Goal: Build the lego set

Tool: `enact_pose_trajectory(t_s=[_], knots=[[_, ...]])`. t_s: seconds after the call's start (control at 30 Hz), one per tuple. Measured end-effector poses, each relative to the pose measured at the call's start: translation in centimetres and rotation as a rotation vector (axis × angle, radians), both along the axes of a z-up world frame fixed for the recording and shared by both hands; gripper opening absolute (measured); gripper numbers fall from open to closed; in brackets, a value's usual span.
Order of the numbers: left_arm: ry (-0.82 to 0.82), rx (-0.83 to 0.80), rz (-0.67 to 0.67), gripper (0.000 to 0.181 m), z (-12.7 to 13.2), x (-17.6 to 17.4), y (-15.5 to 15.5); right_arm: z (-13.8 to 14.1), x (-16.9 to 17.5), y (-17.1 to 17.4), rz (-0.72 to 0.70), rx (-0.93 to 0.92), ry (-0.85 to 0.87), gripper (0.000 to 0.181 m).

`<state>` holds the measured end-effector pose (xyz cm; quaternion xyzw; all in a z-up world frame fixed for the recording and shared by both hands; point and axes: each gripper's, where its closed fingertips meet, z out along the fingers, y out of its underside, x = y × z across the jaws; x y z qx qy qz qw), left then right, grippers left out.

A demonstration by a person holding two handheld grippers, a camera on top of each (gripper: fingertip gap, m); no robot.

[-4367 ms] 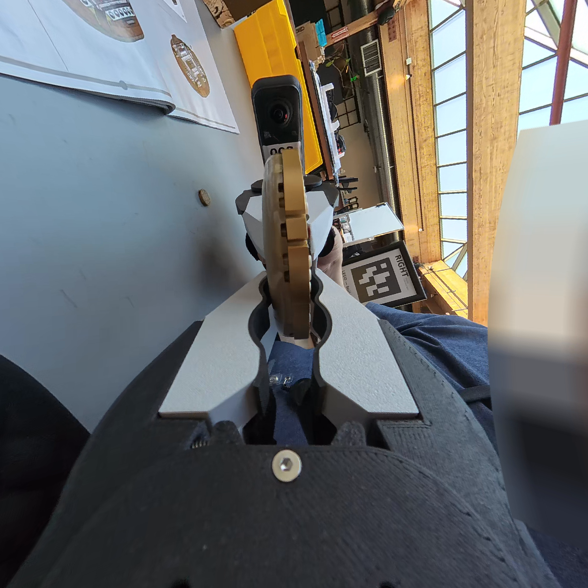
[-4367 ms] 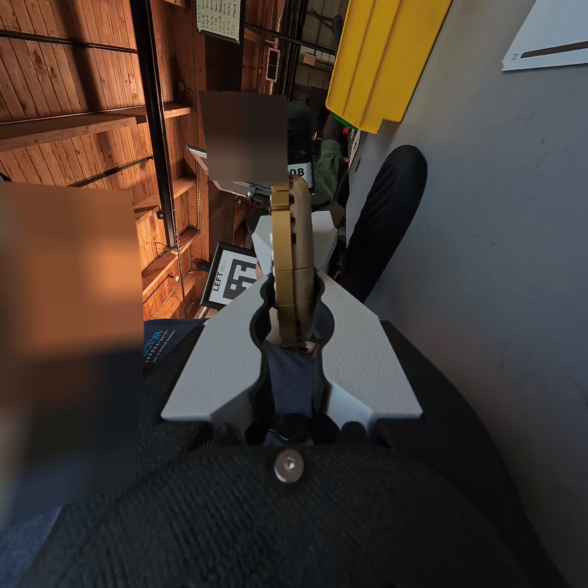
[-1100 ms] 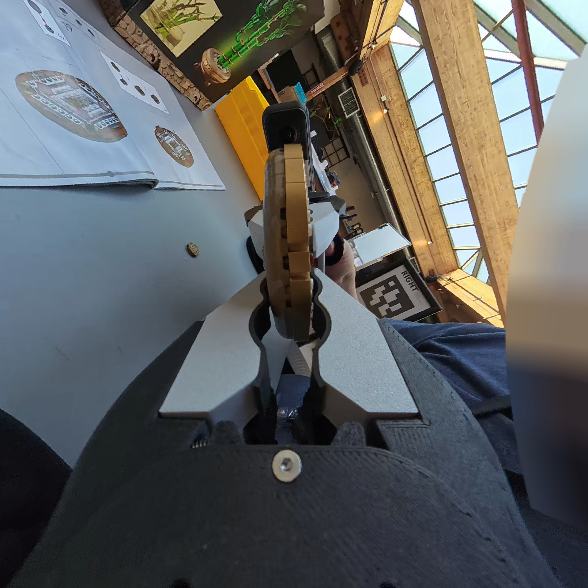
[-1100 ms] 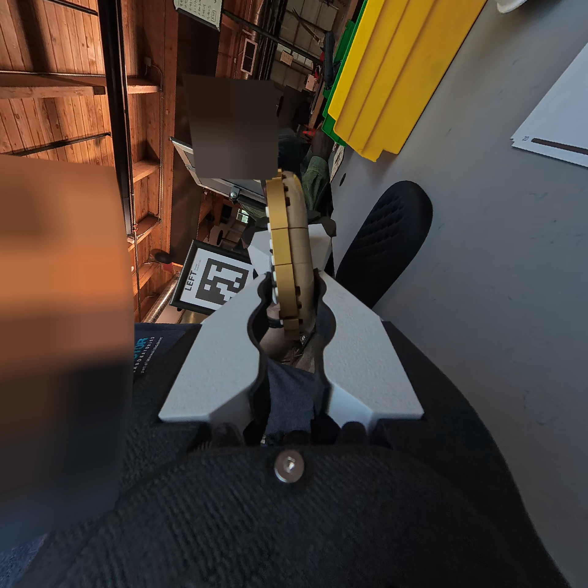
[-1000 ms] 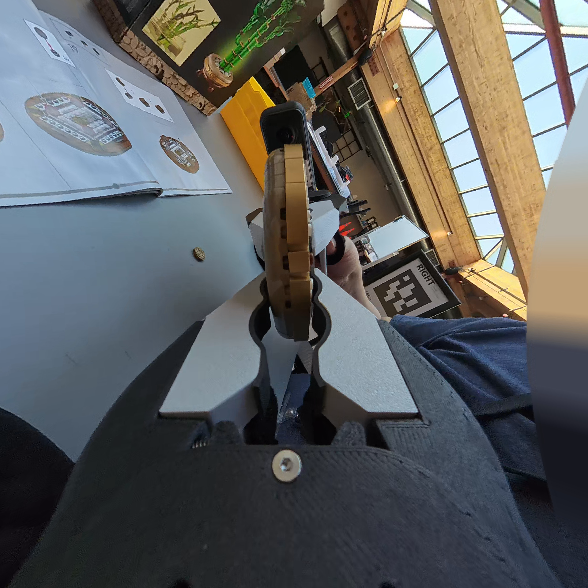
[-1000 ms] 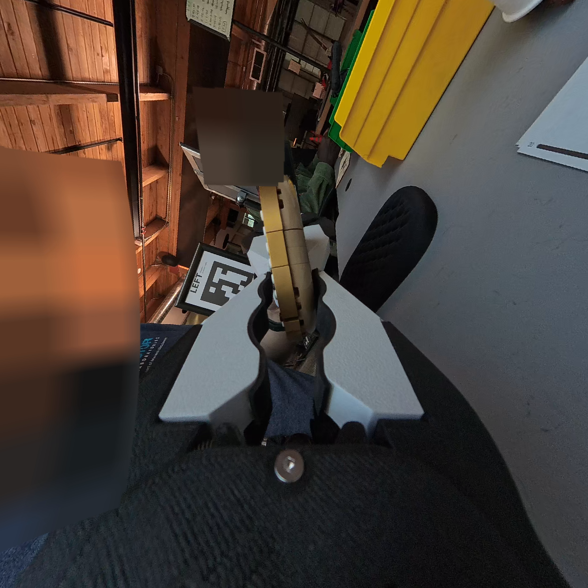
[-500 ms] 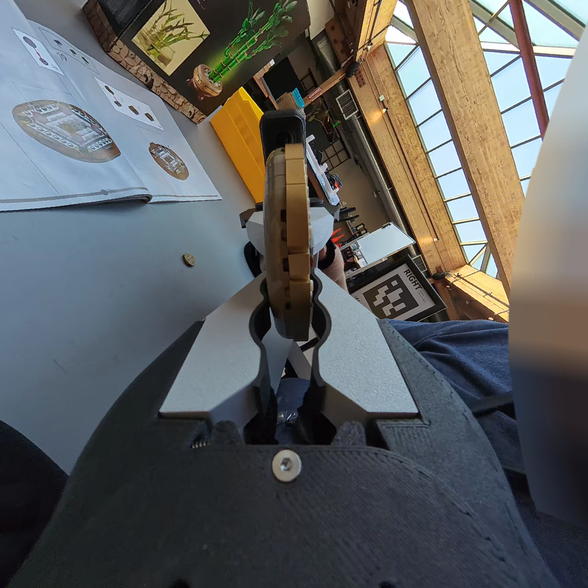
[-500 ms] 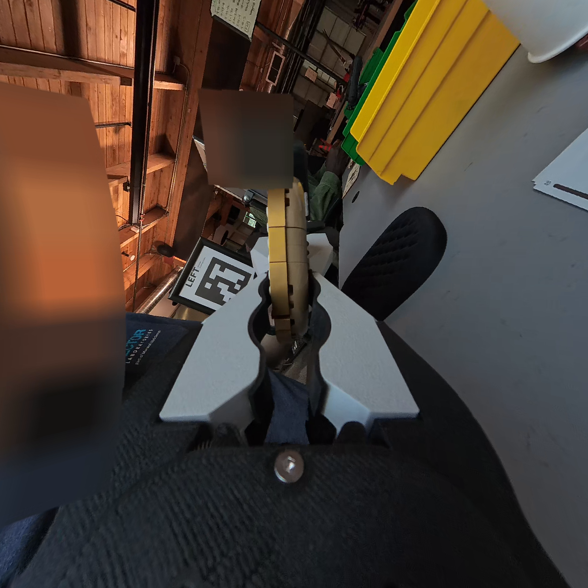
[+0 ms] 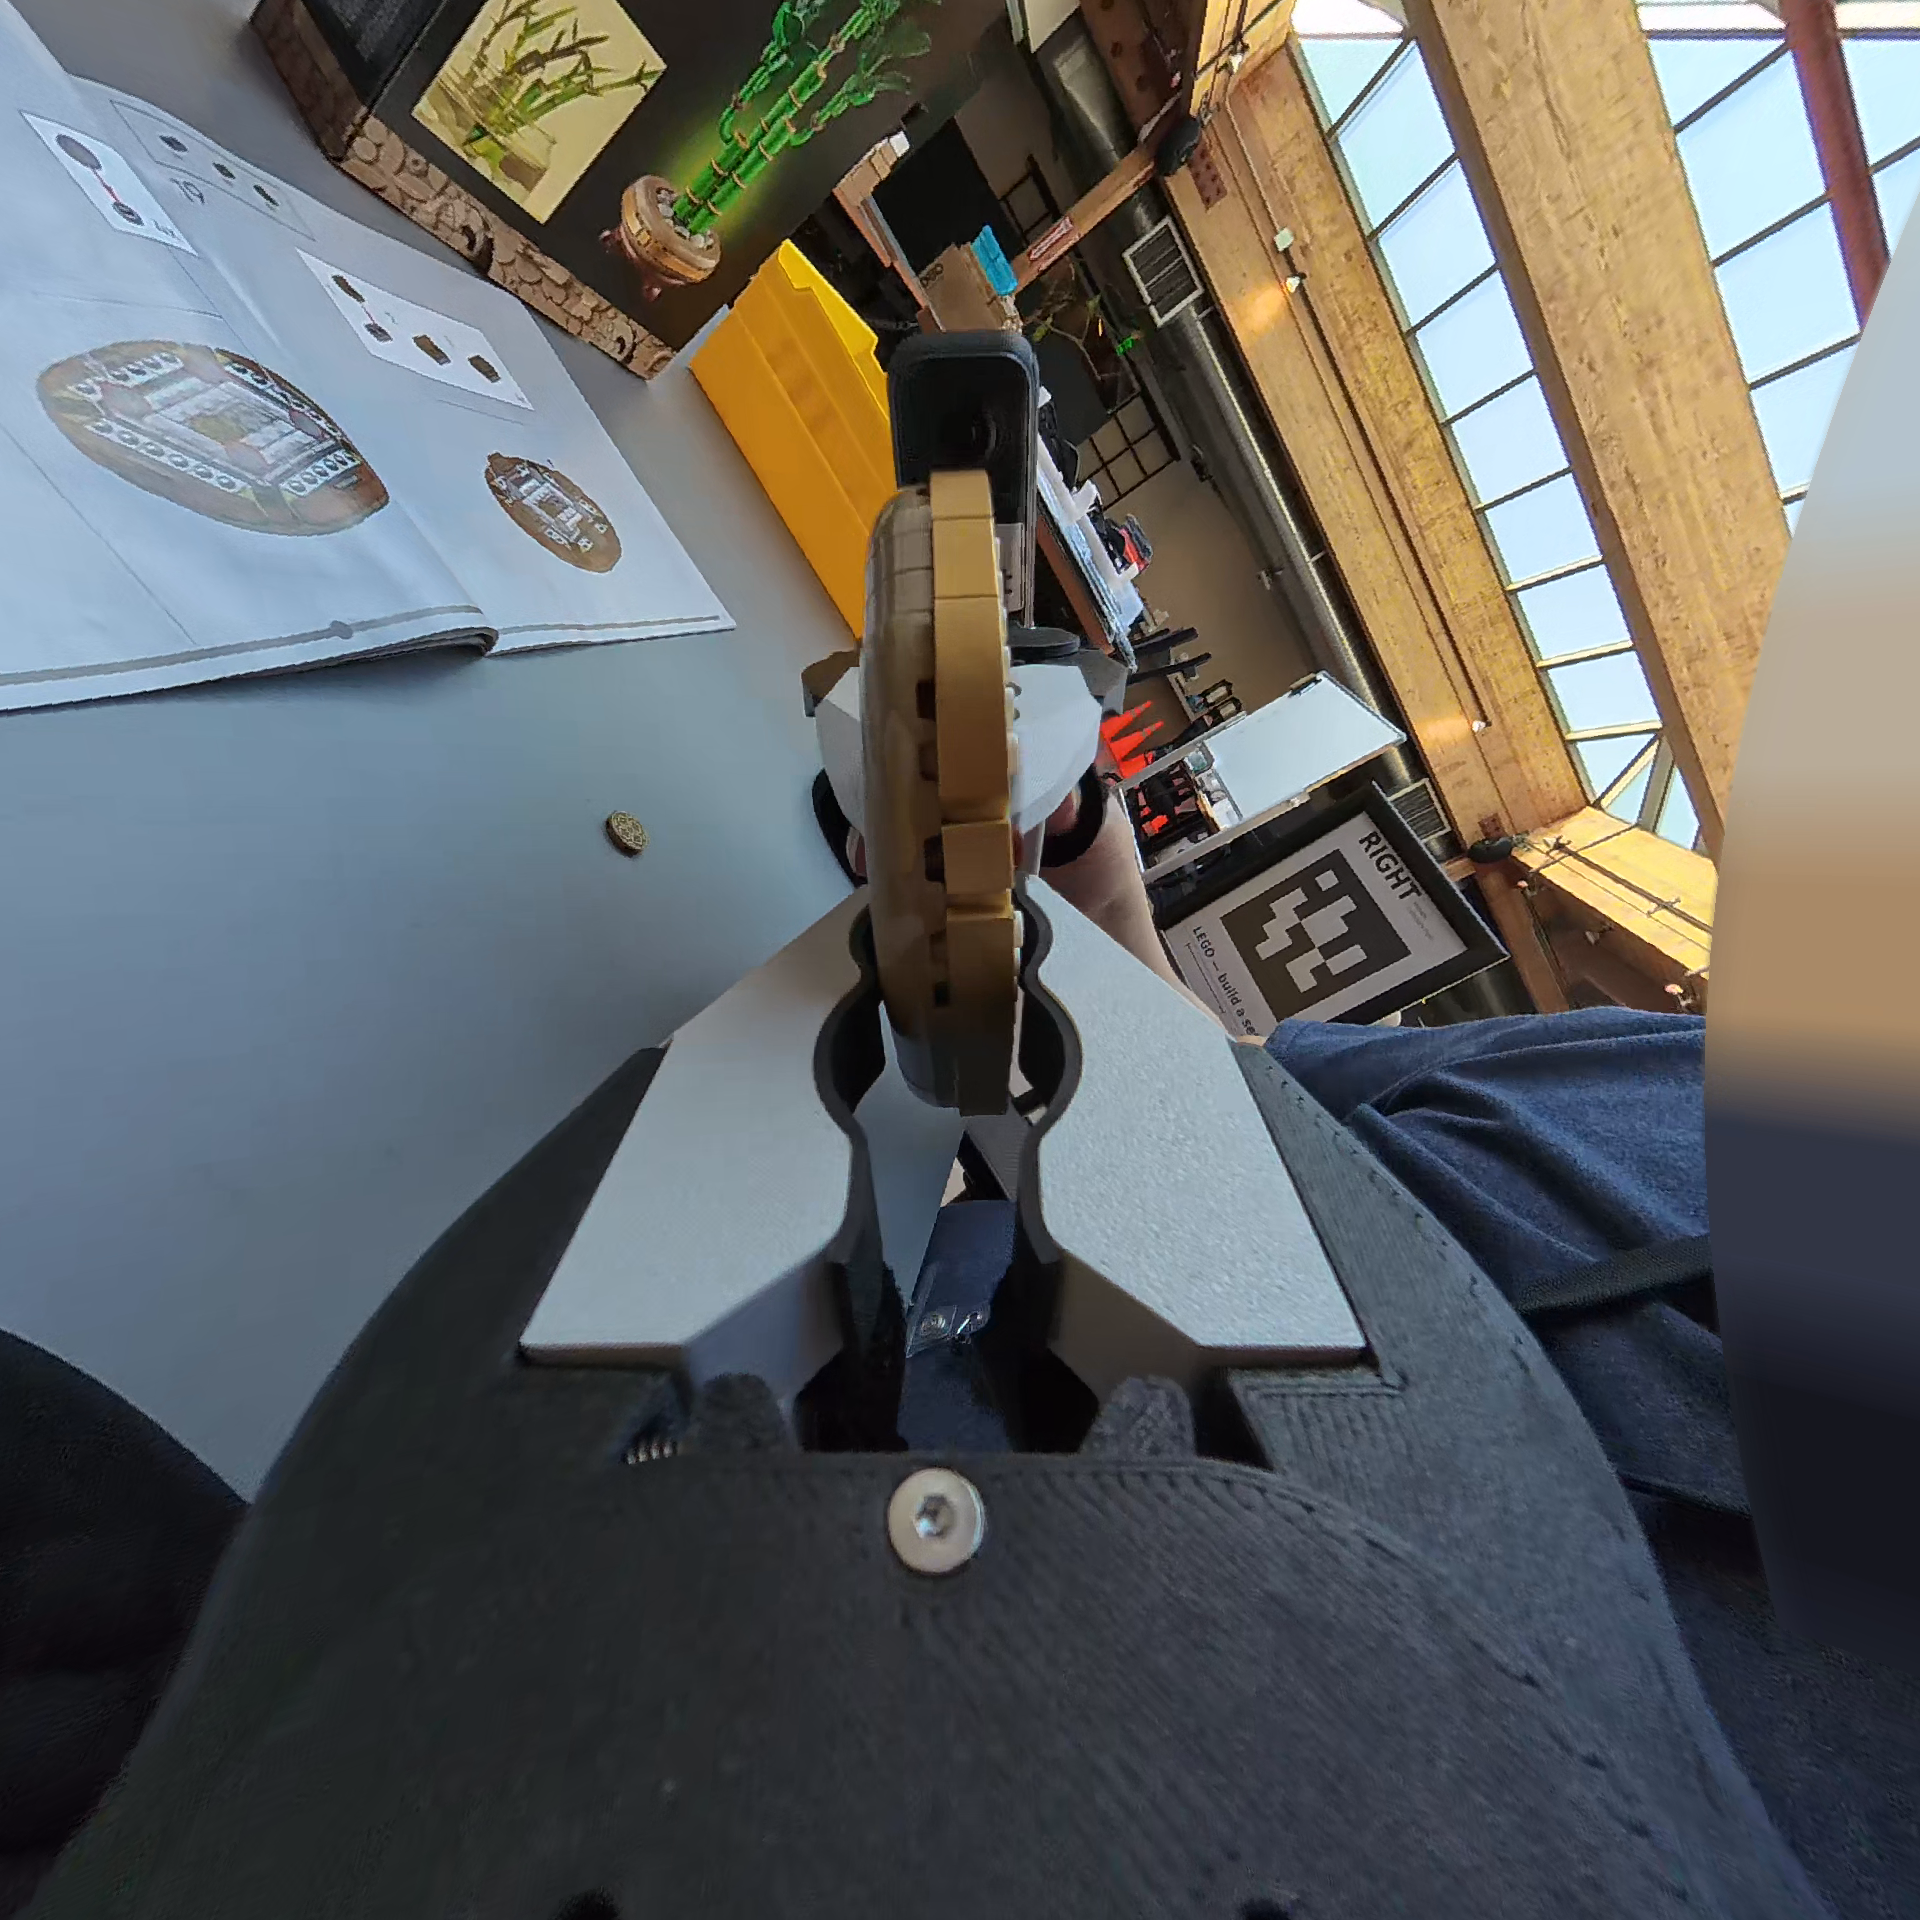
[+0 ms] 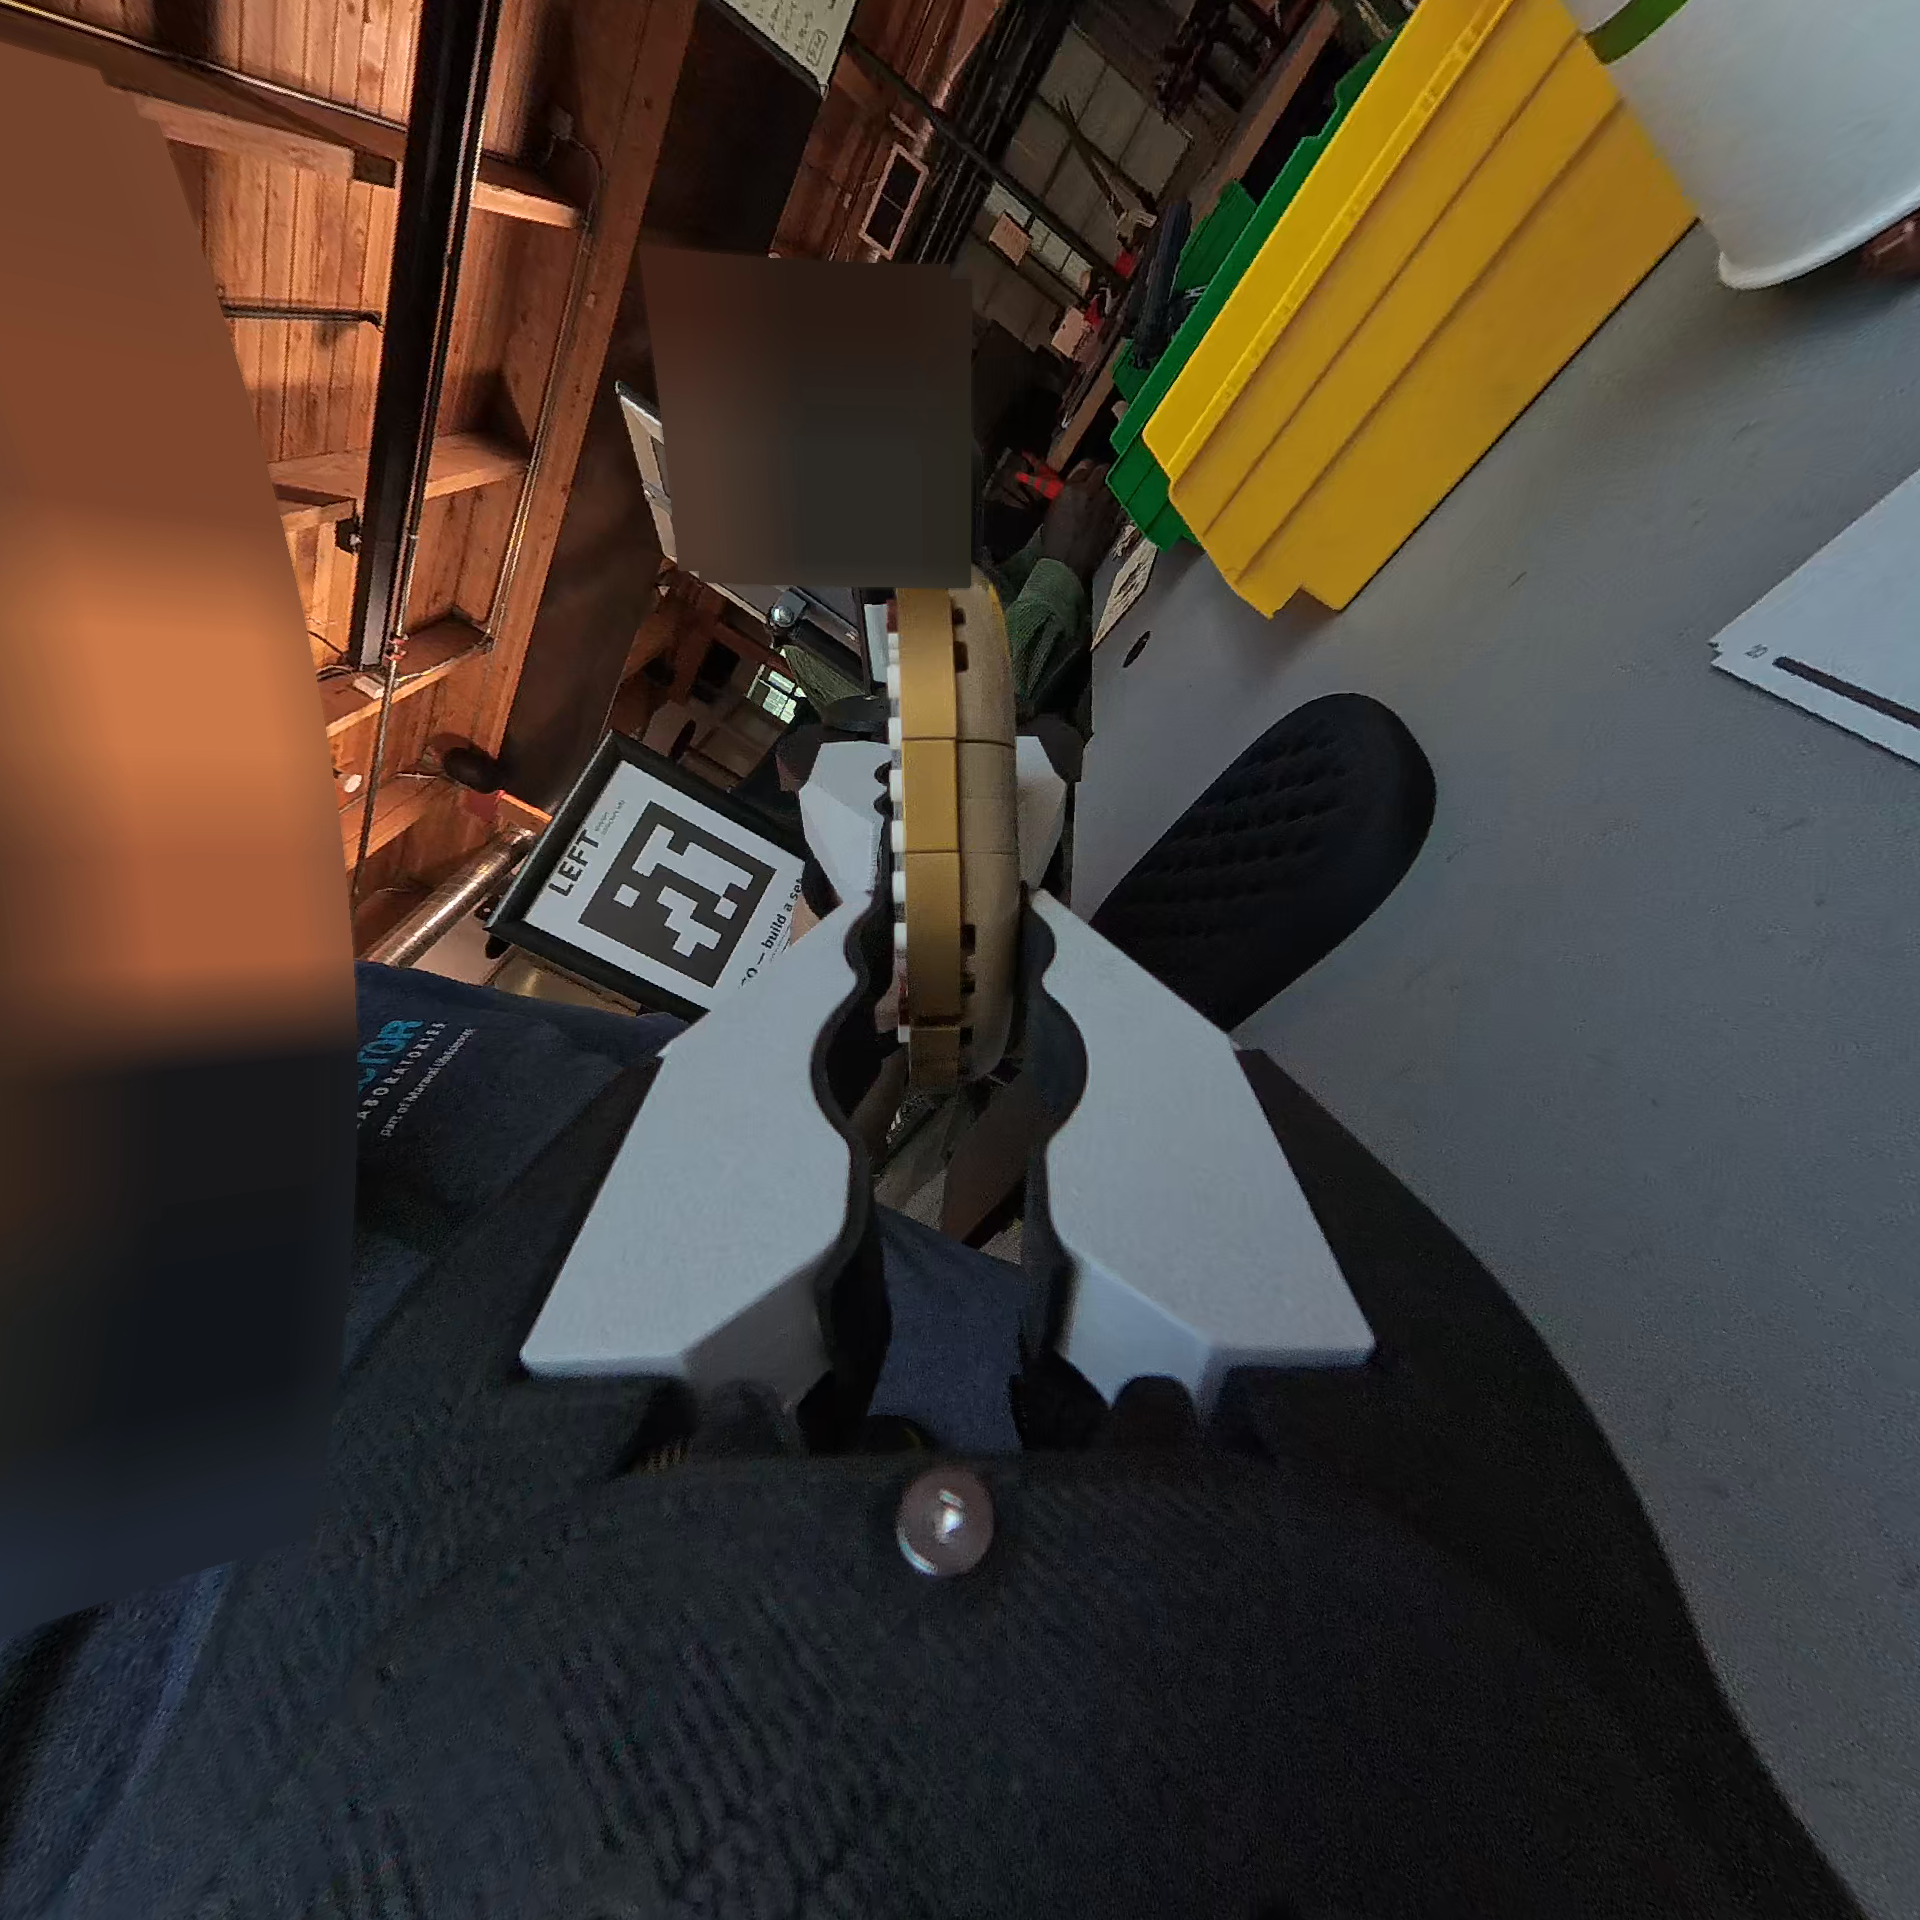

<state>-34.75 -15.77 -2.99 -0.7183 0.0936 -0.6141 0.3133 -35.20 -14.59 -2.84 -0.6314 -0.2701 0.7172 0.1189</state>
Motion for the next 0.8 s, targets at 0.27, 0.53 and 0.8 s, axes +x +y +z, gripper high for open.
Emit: enact_pose_trajectory(t_s=[0.27,0.53,0.8], knots=[[0.007,-0.031,-0.010,0.019,-0.3,0.0,0.0,-0.2,0.0,0.0,0.006,-0.071,0.021,0.019],[-0.055,-0.033,-0.006,0.019,0.2,0.2,0.3,0.1,0.3,0.2,-0.012,-0.100,0.059,0.020],[-0.216,-0.089,0.038,0.029,0.1,-0.2,0.9,0.0,0.7,1.4,-0.111,-0.195,0.093,0.019]])
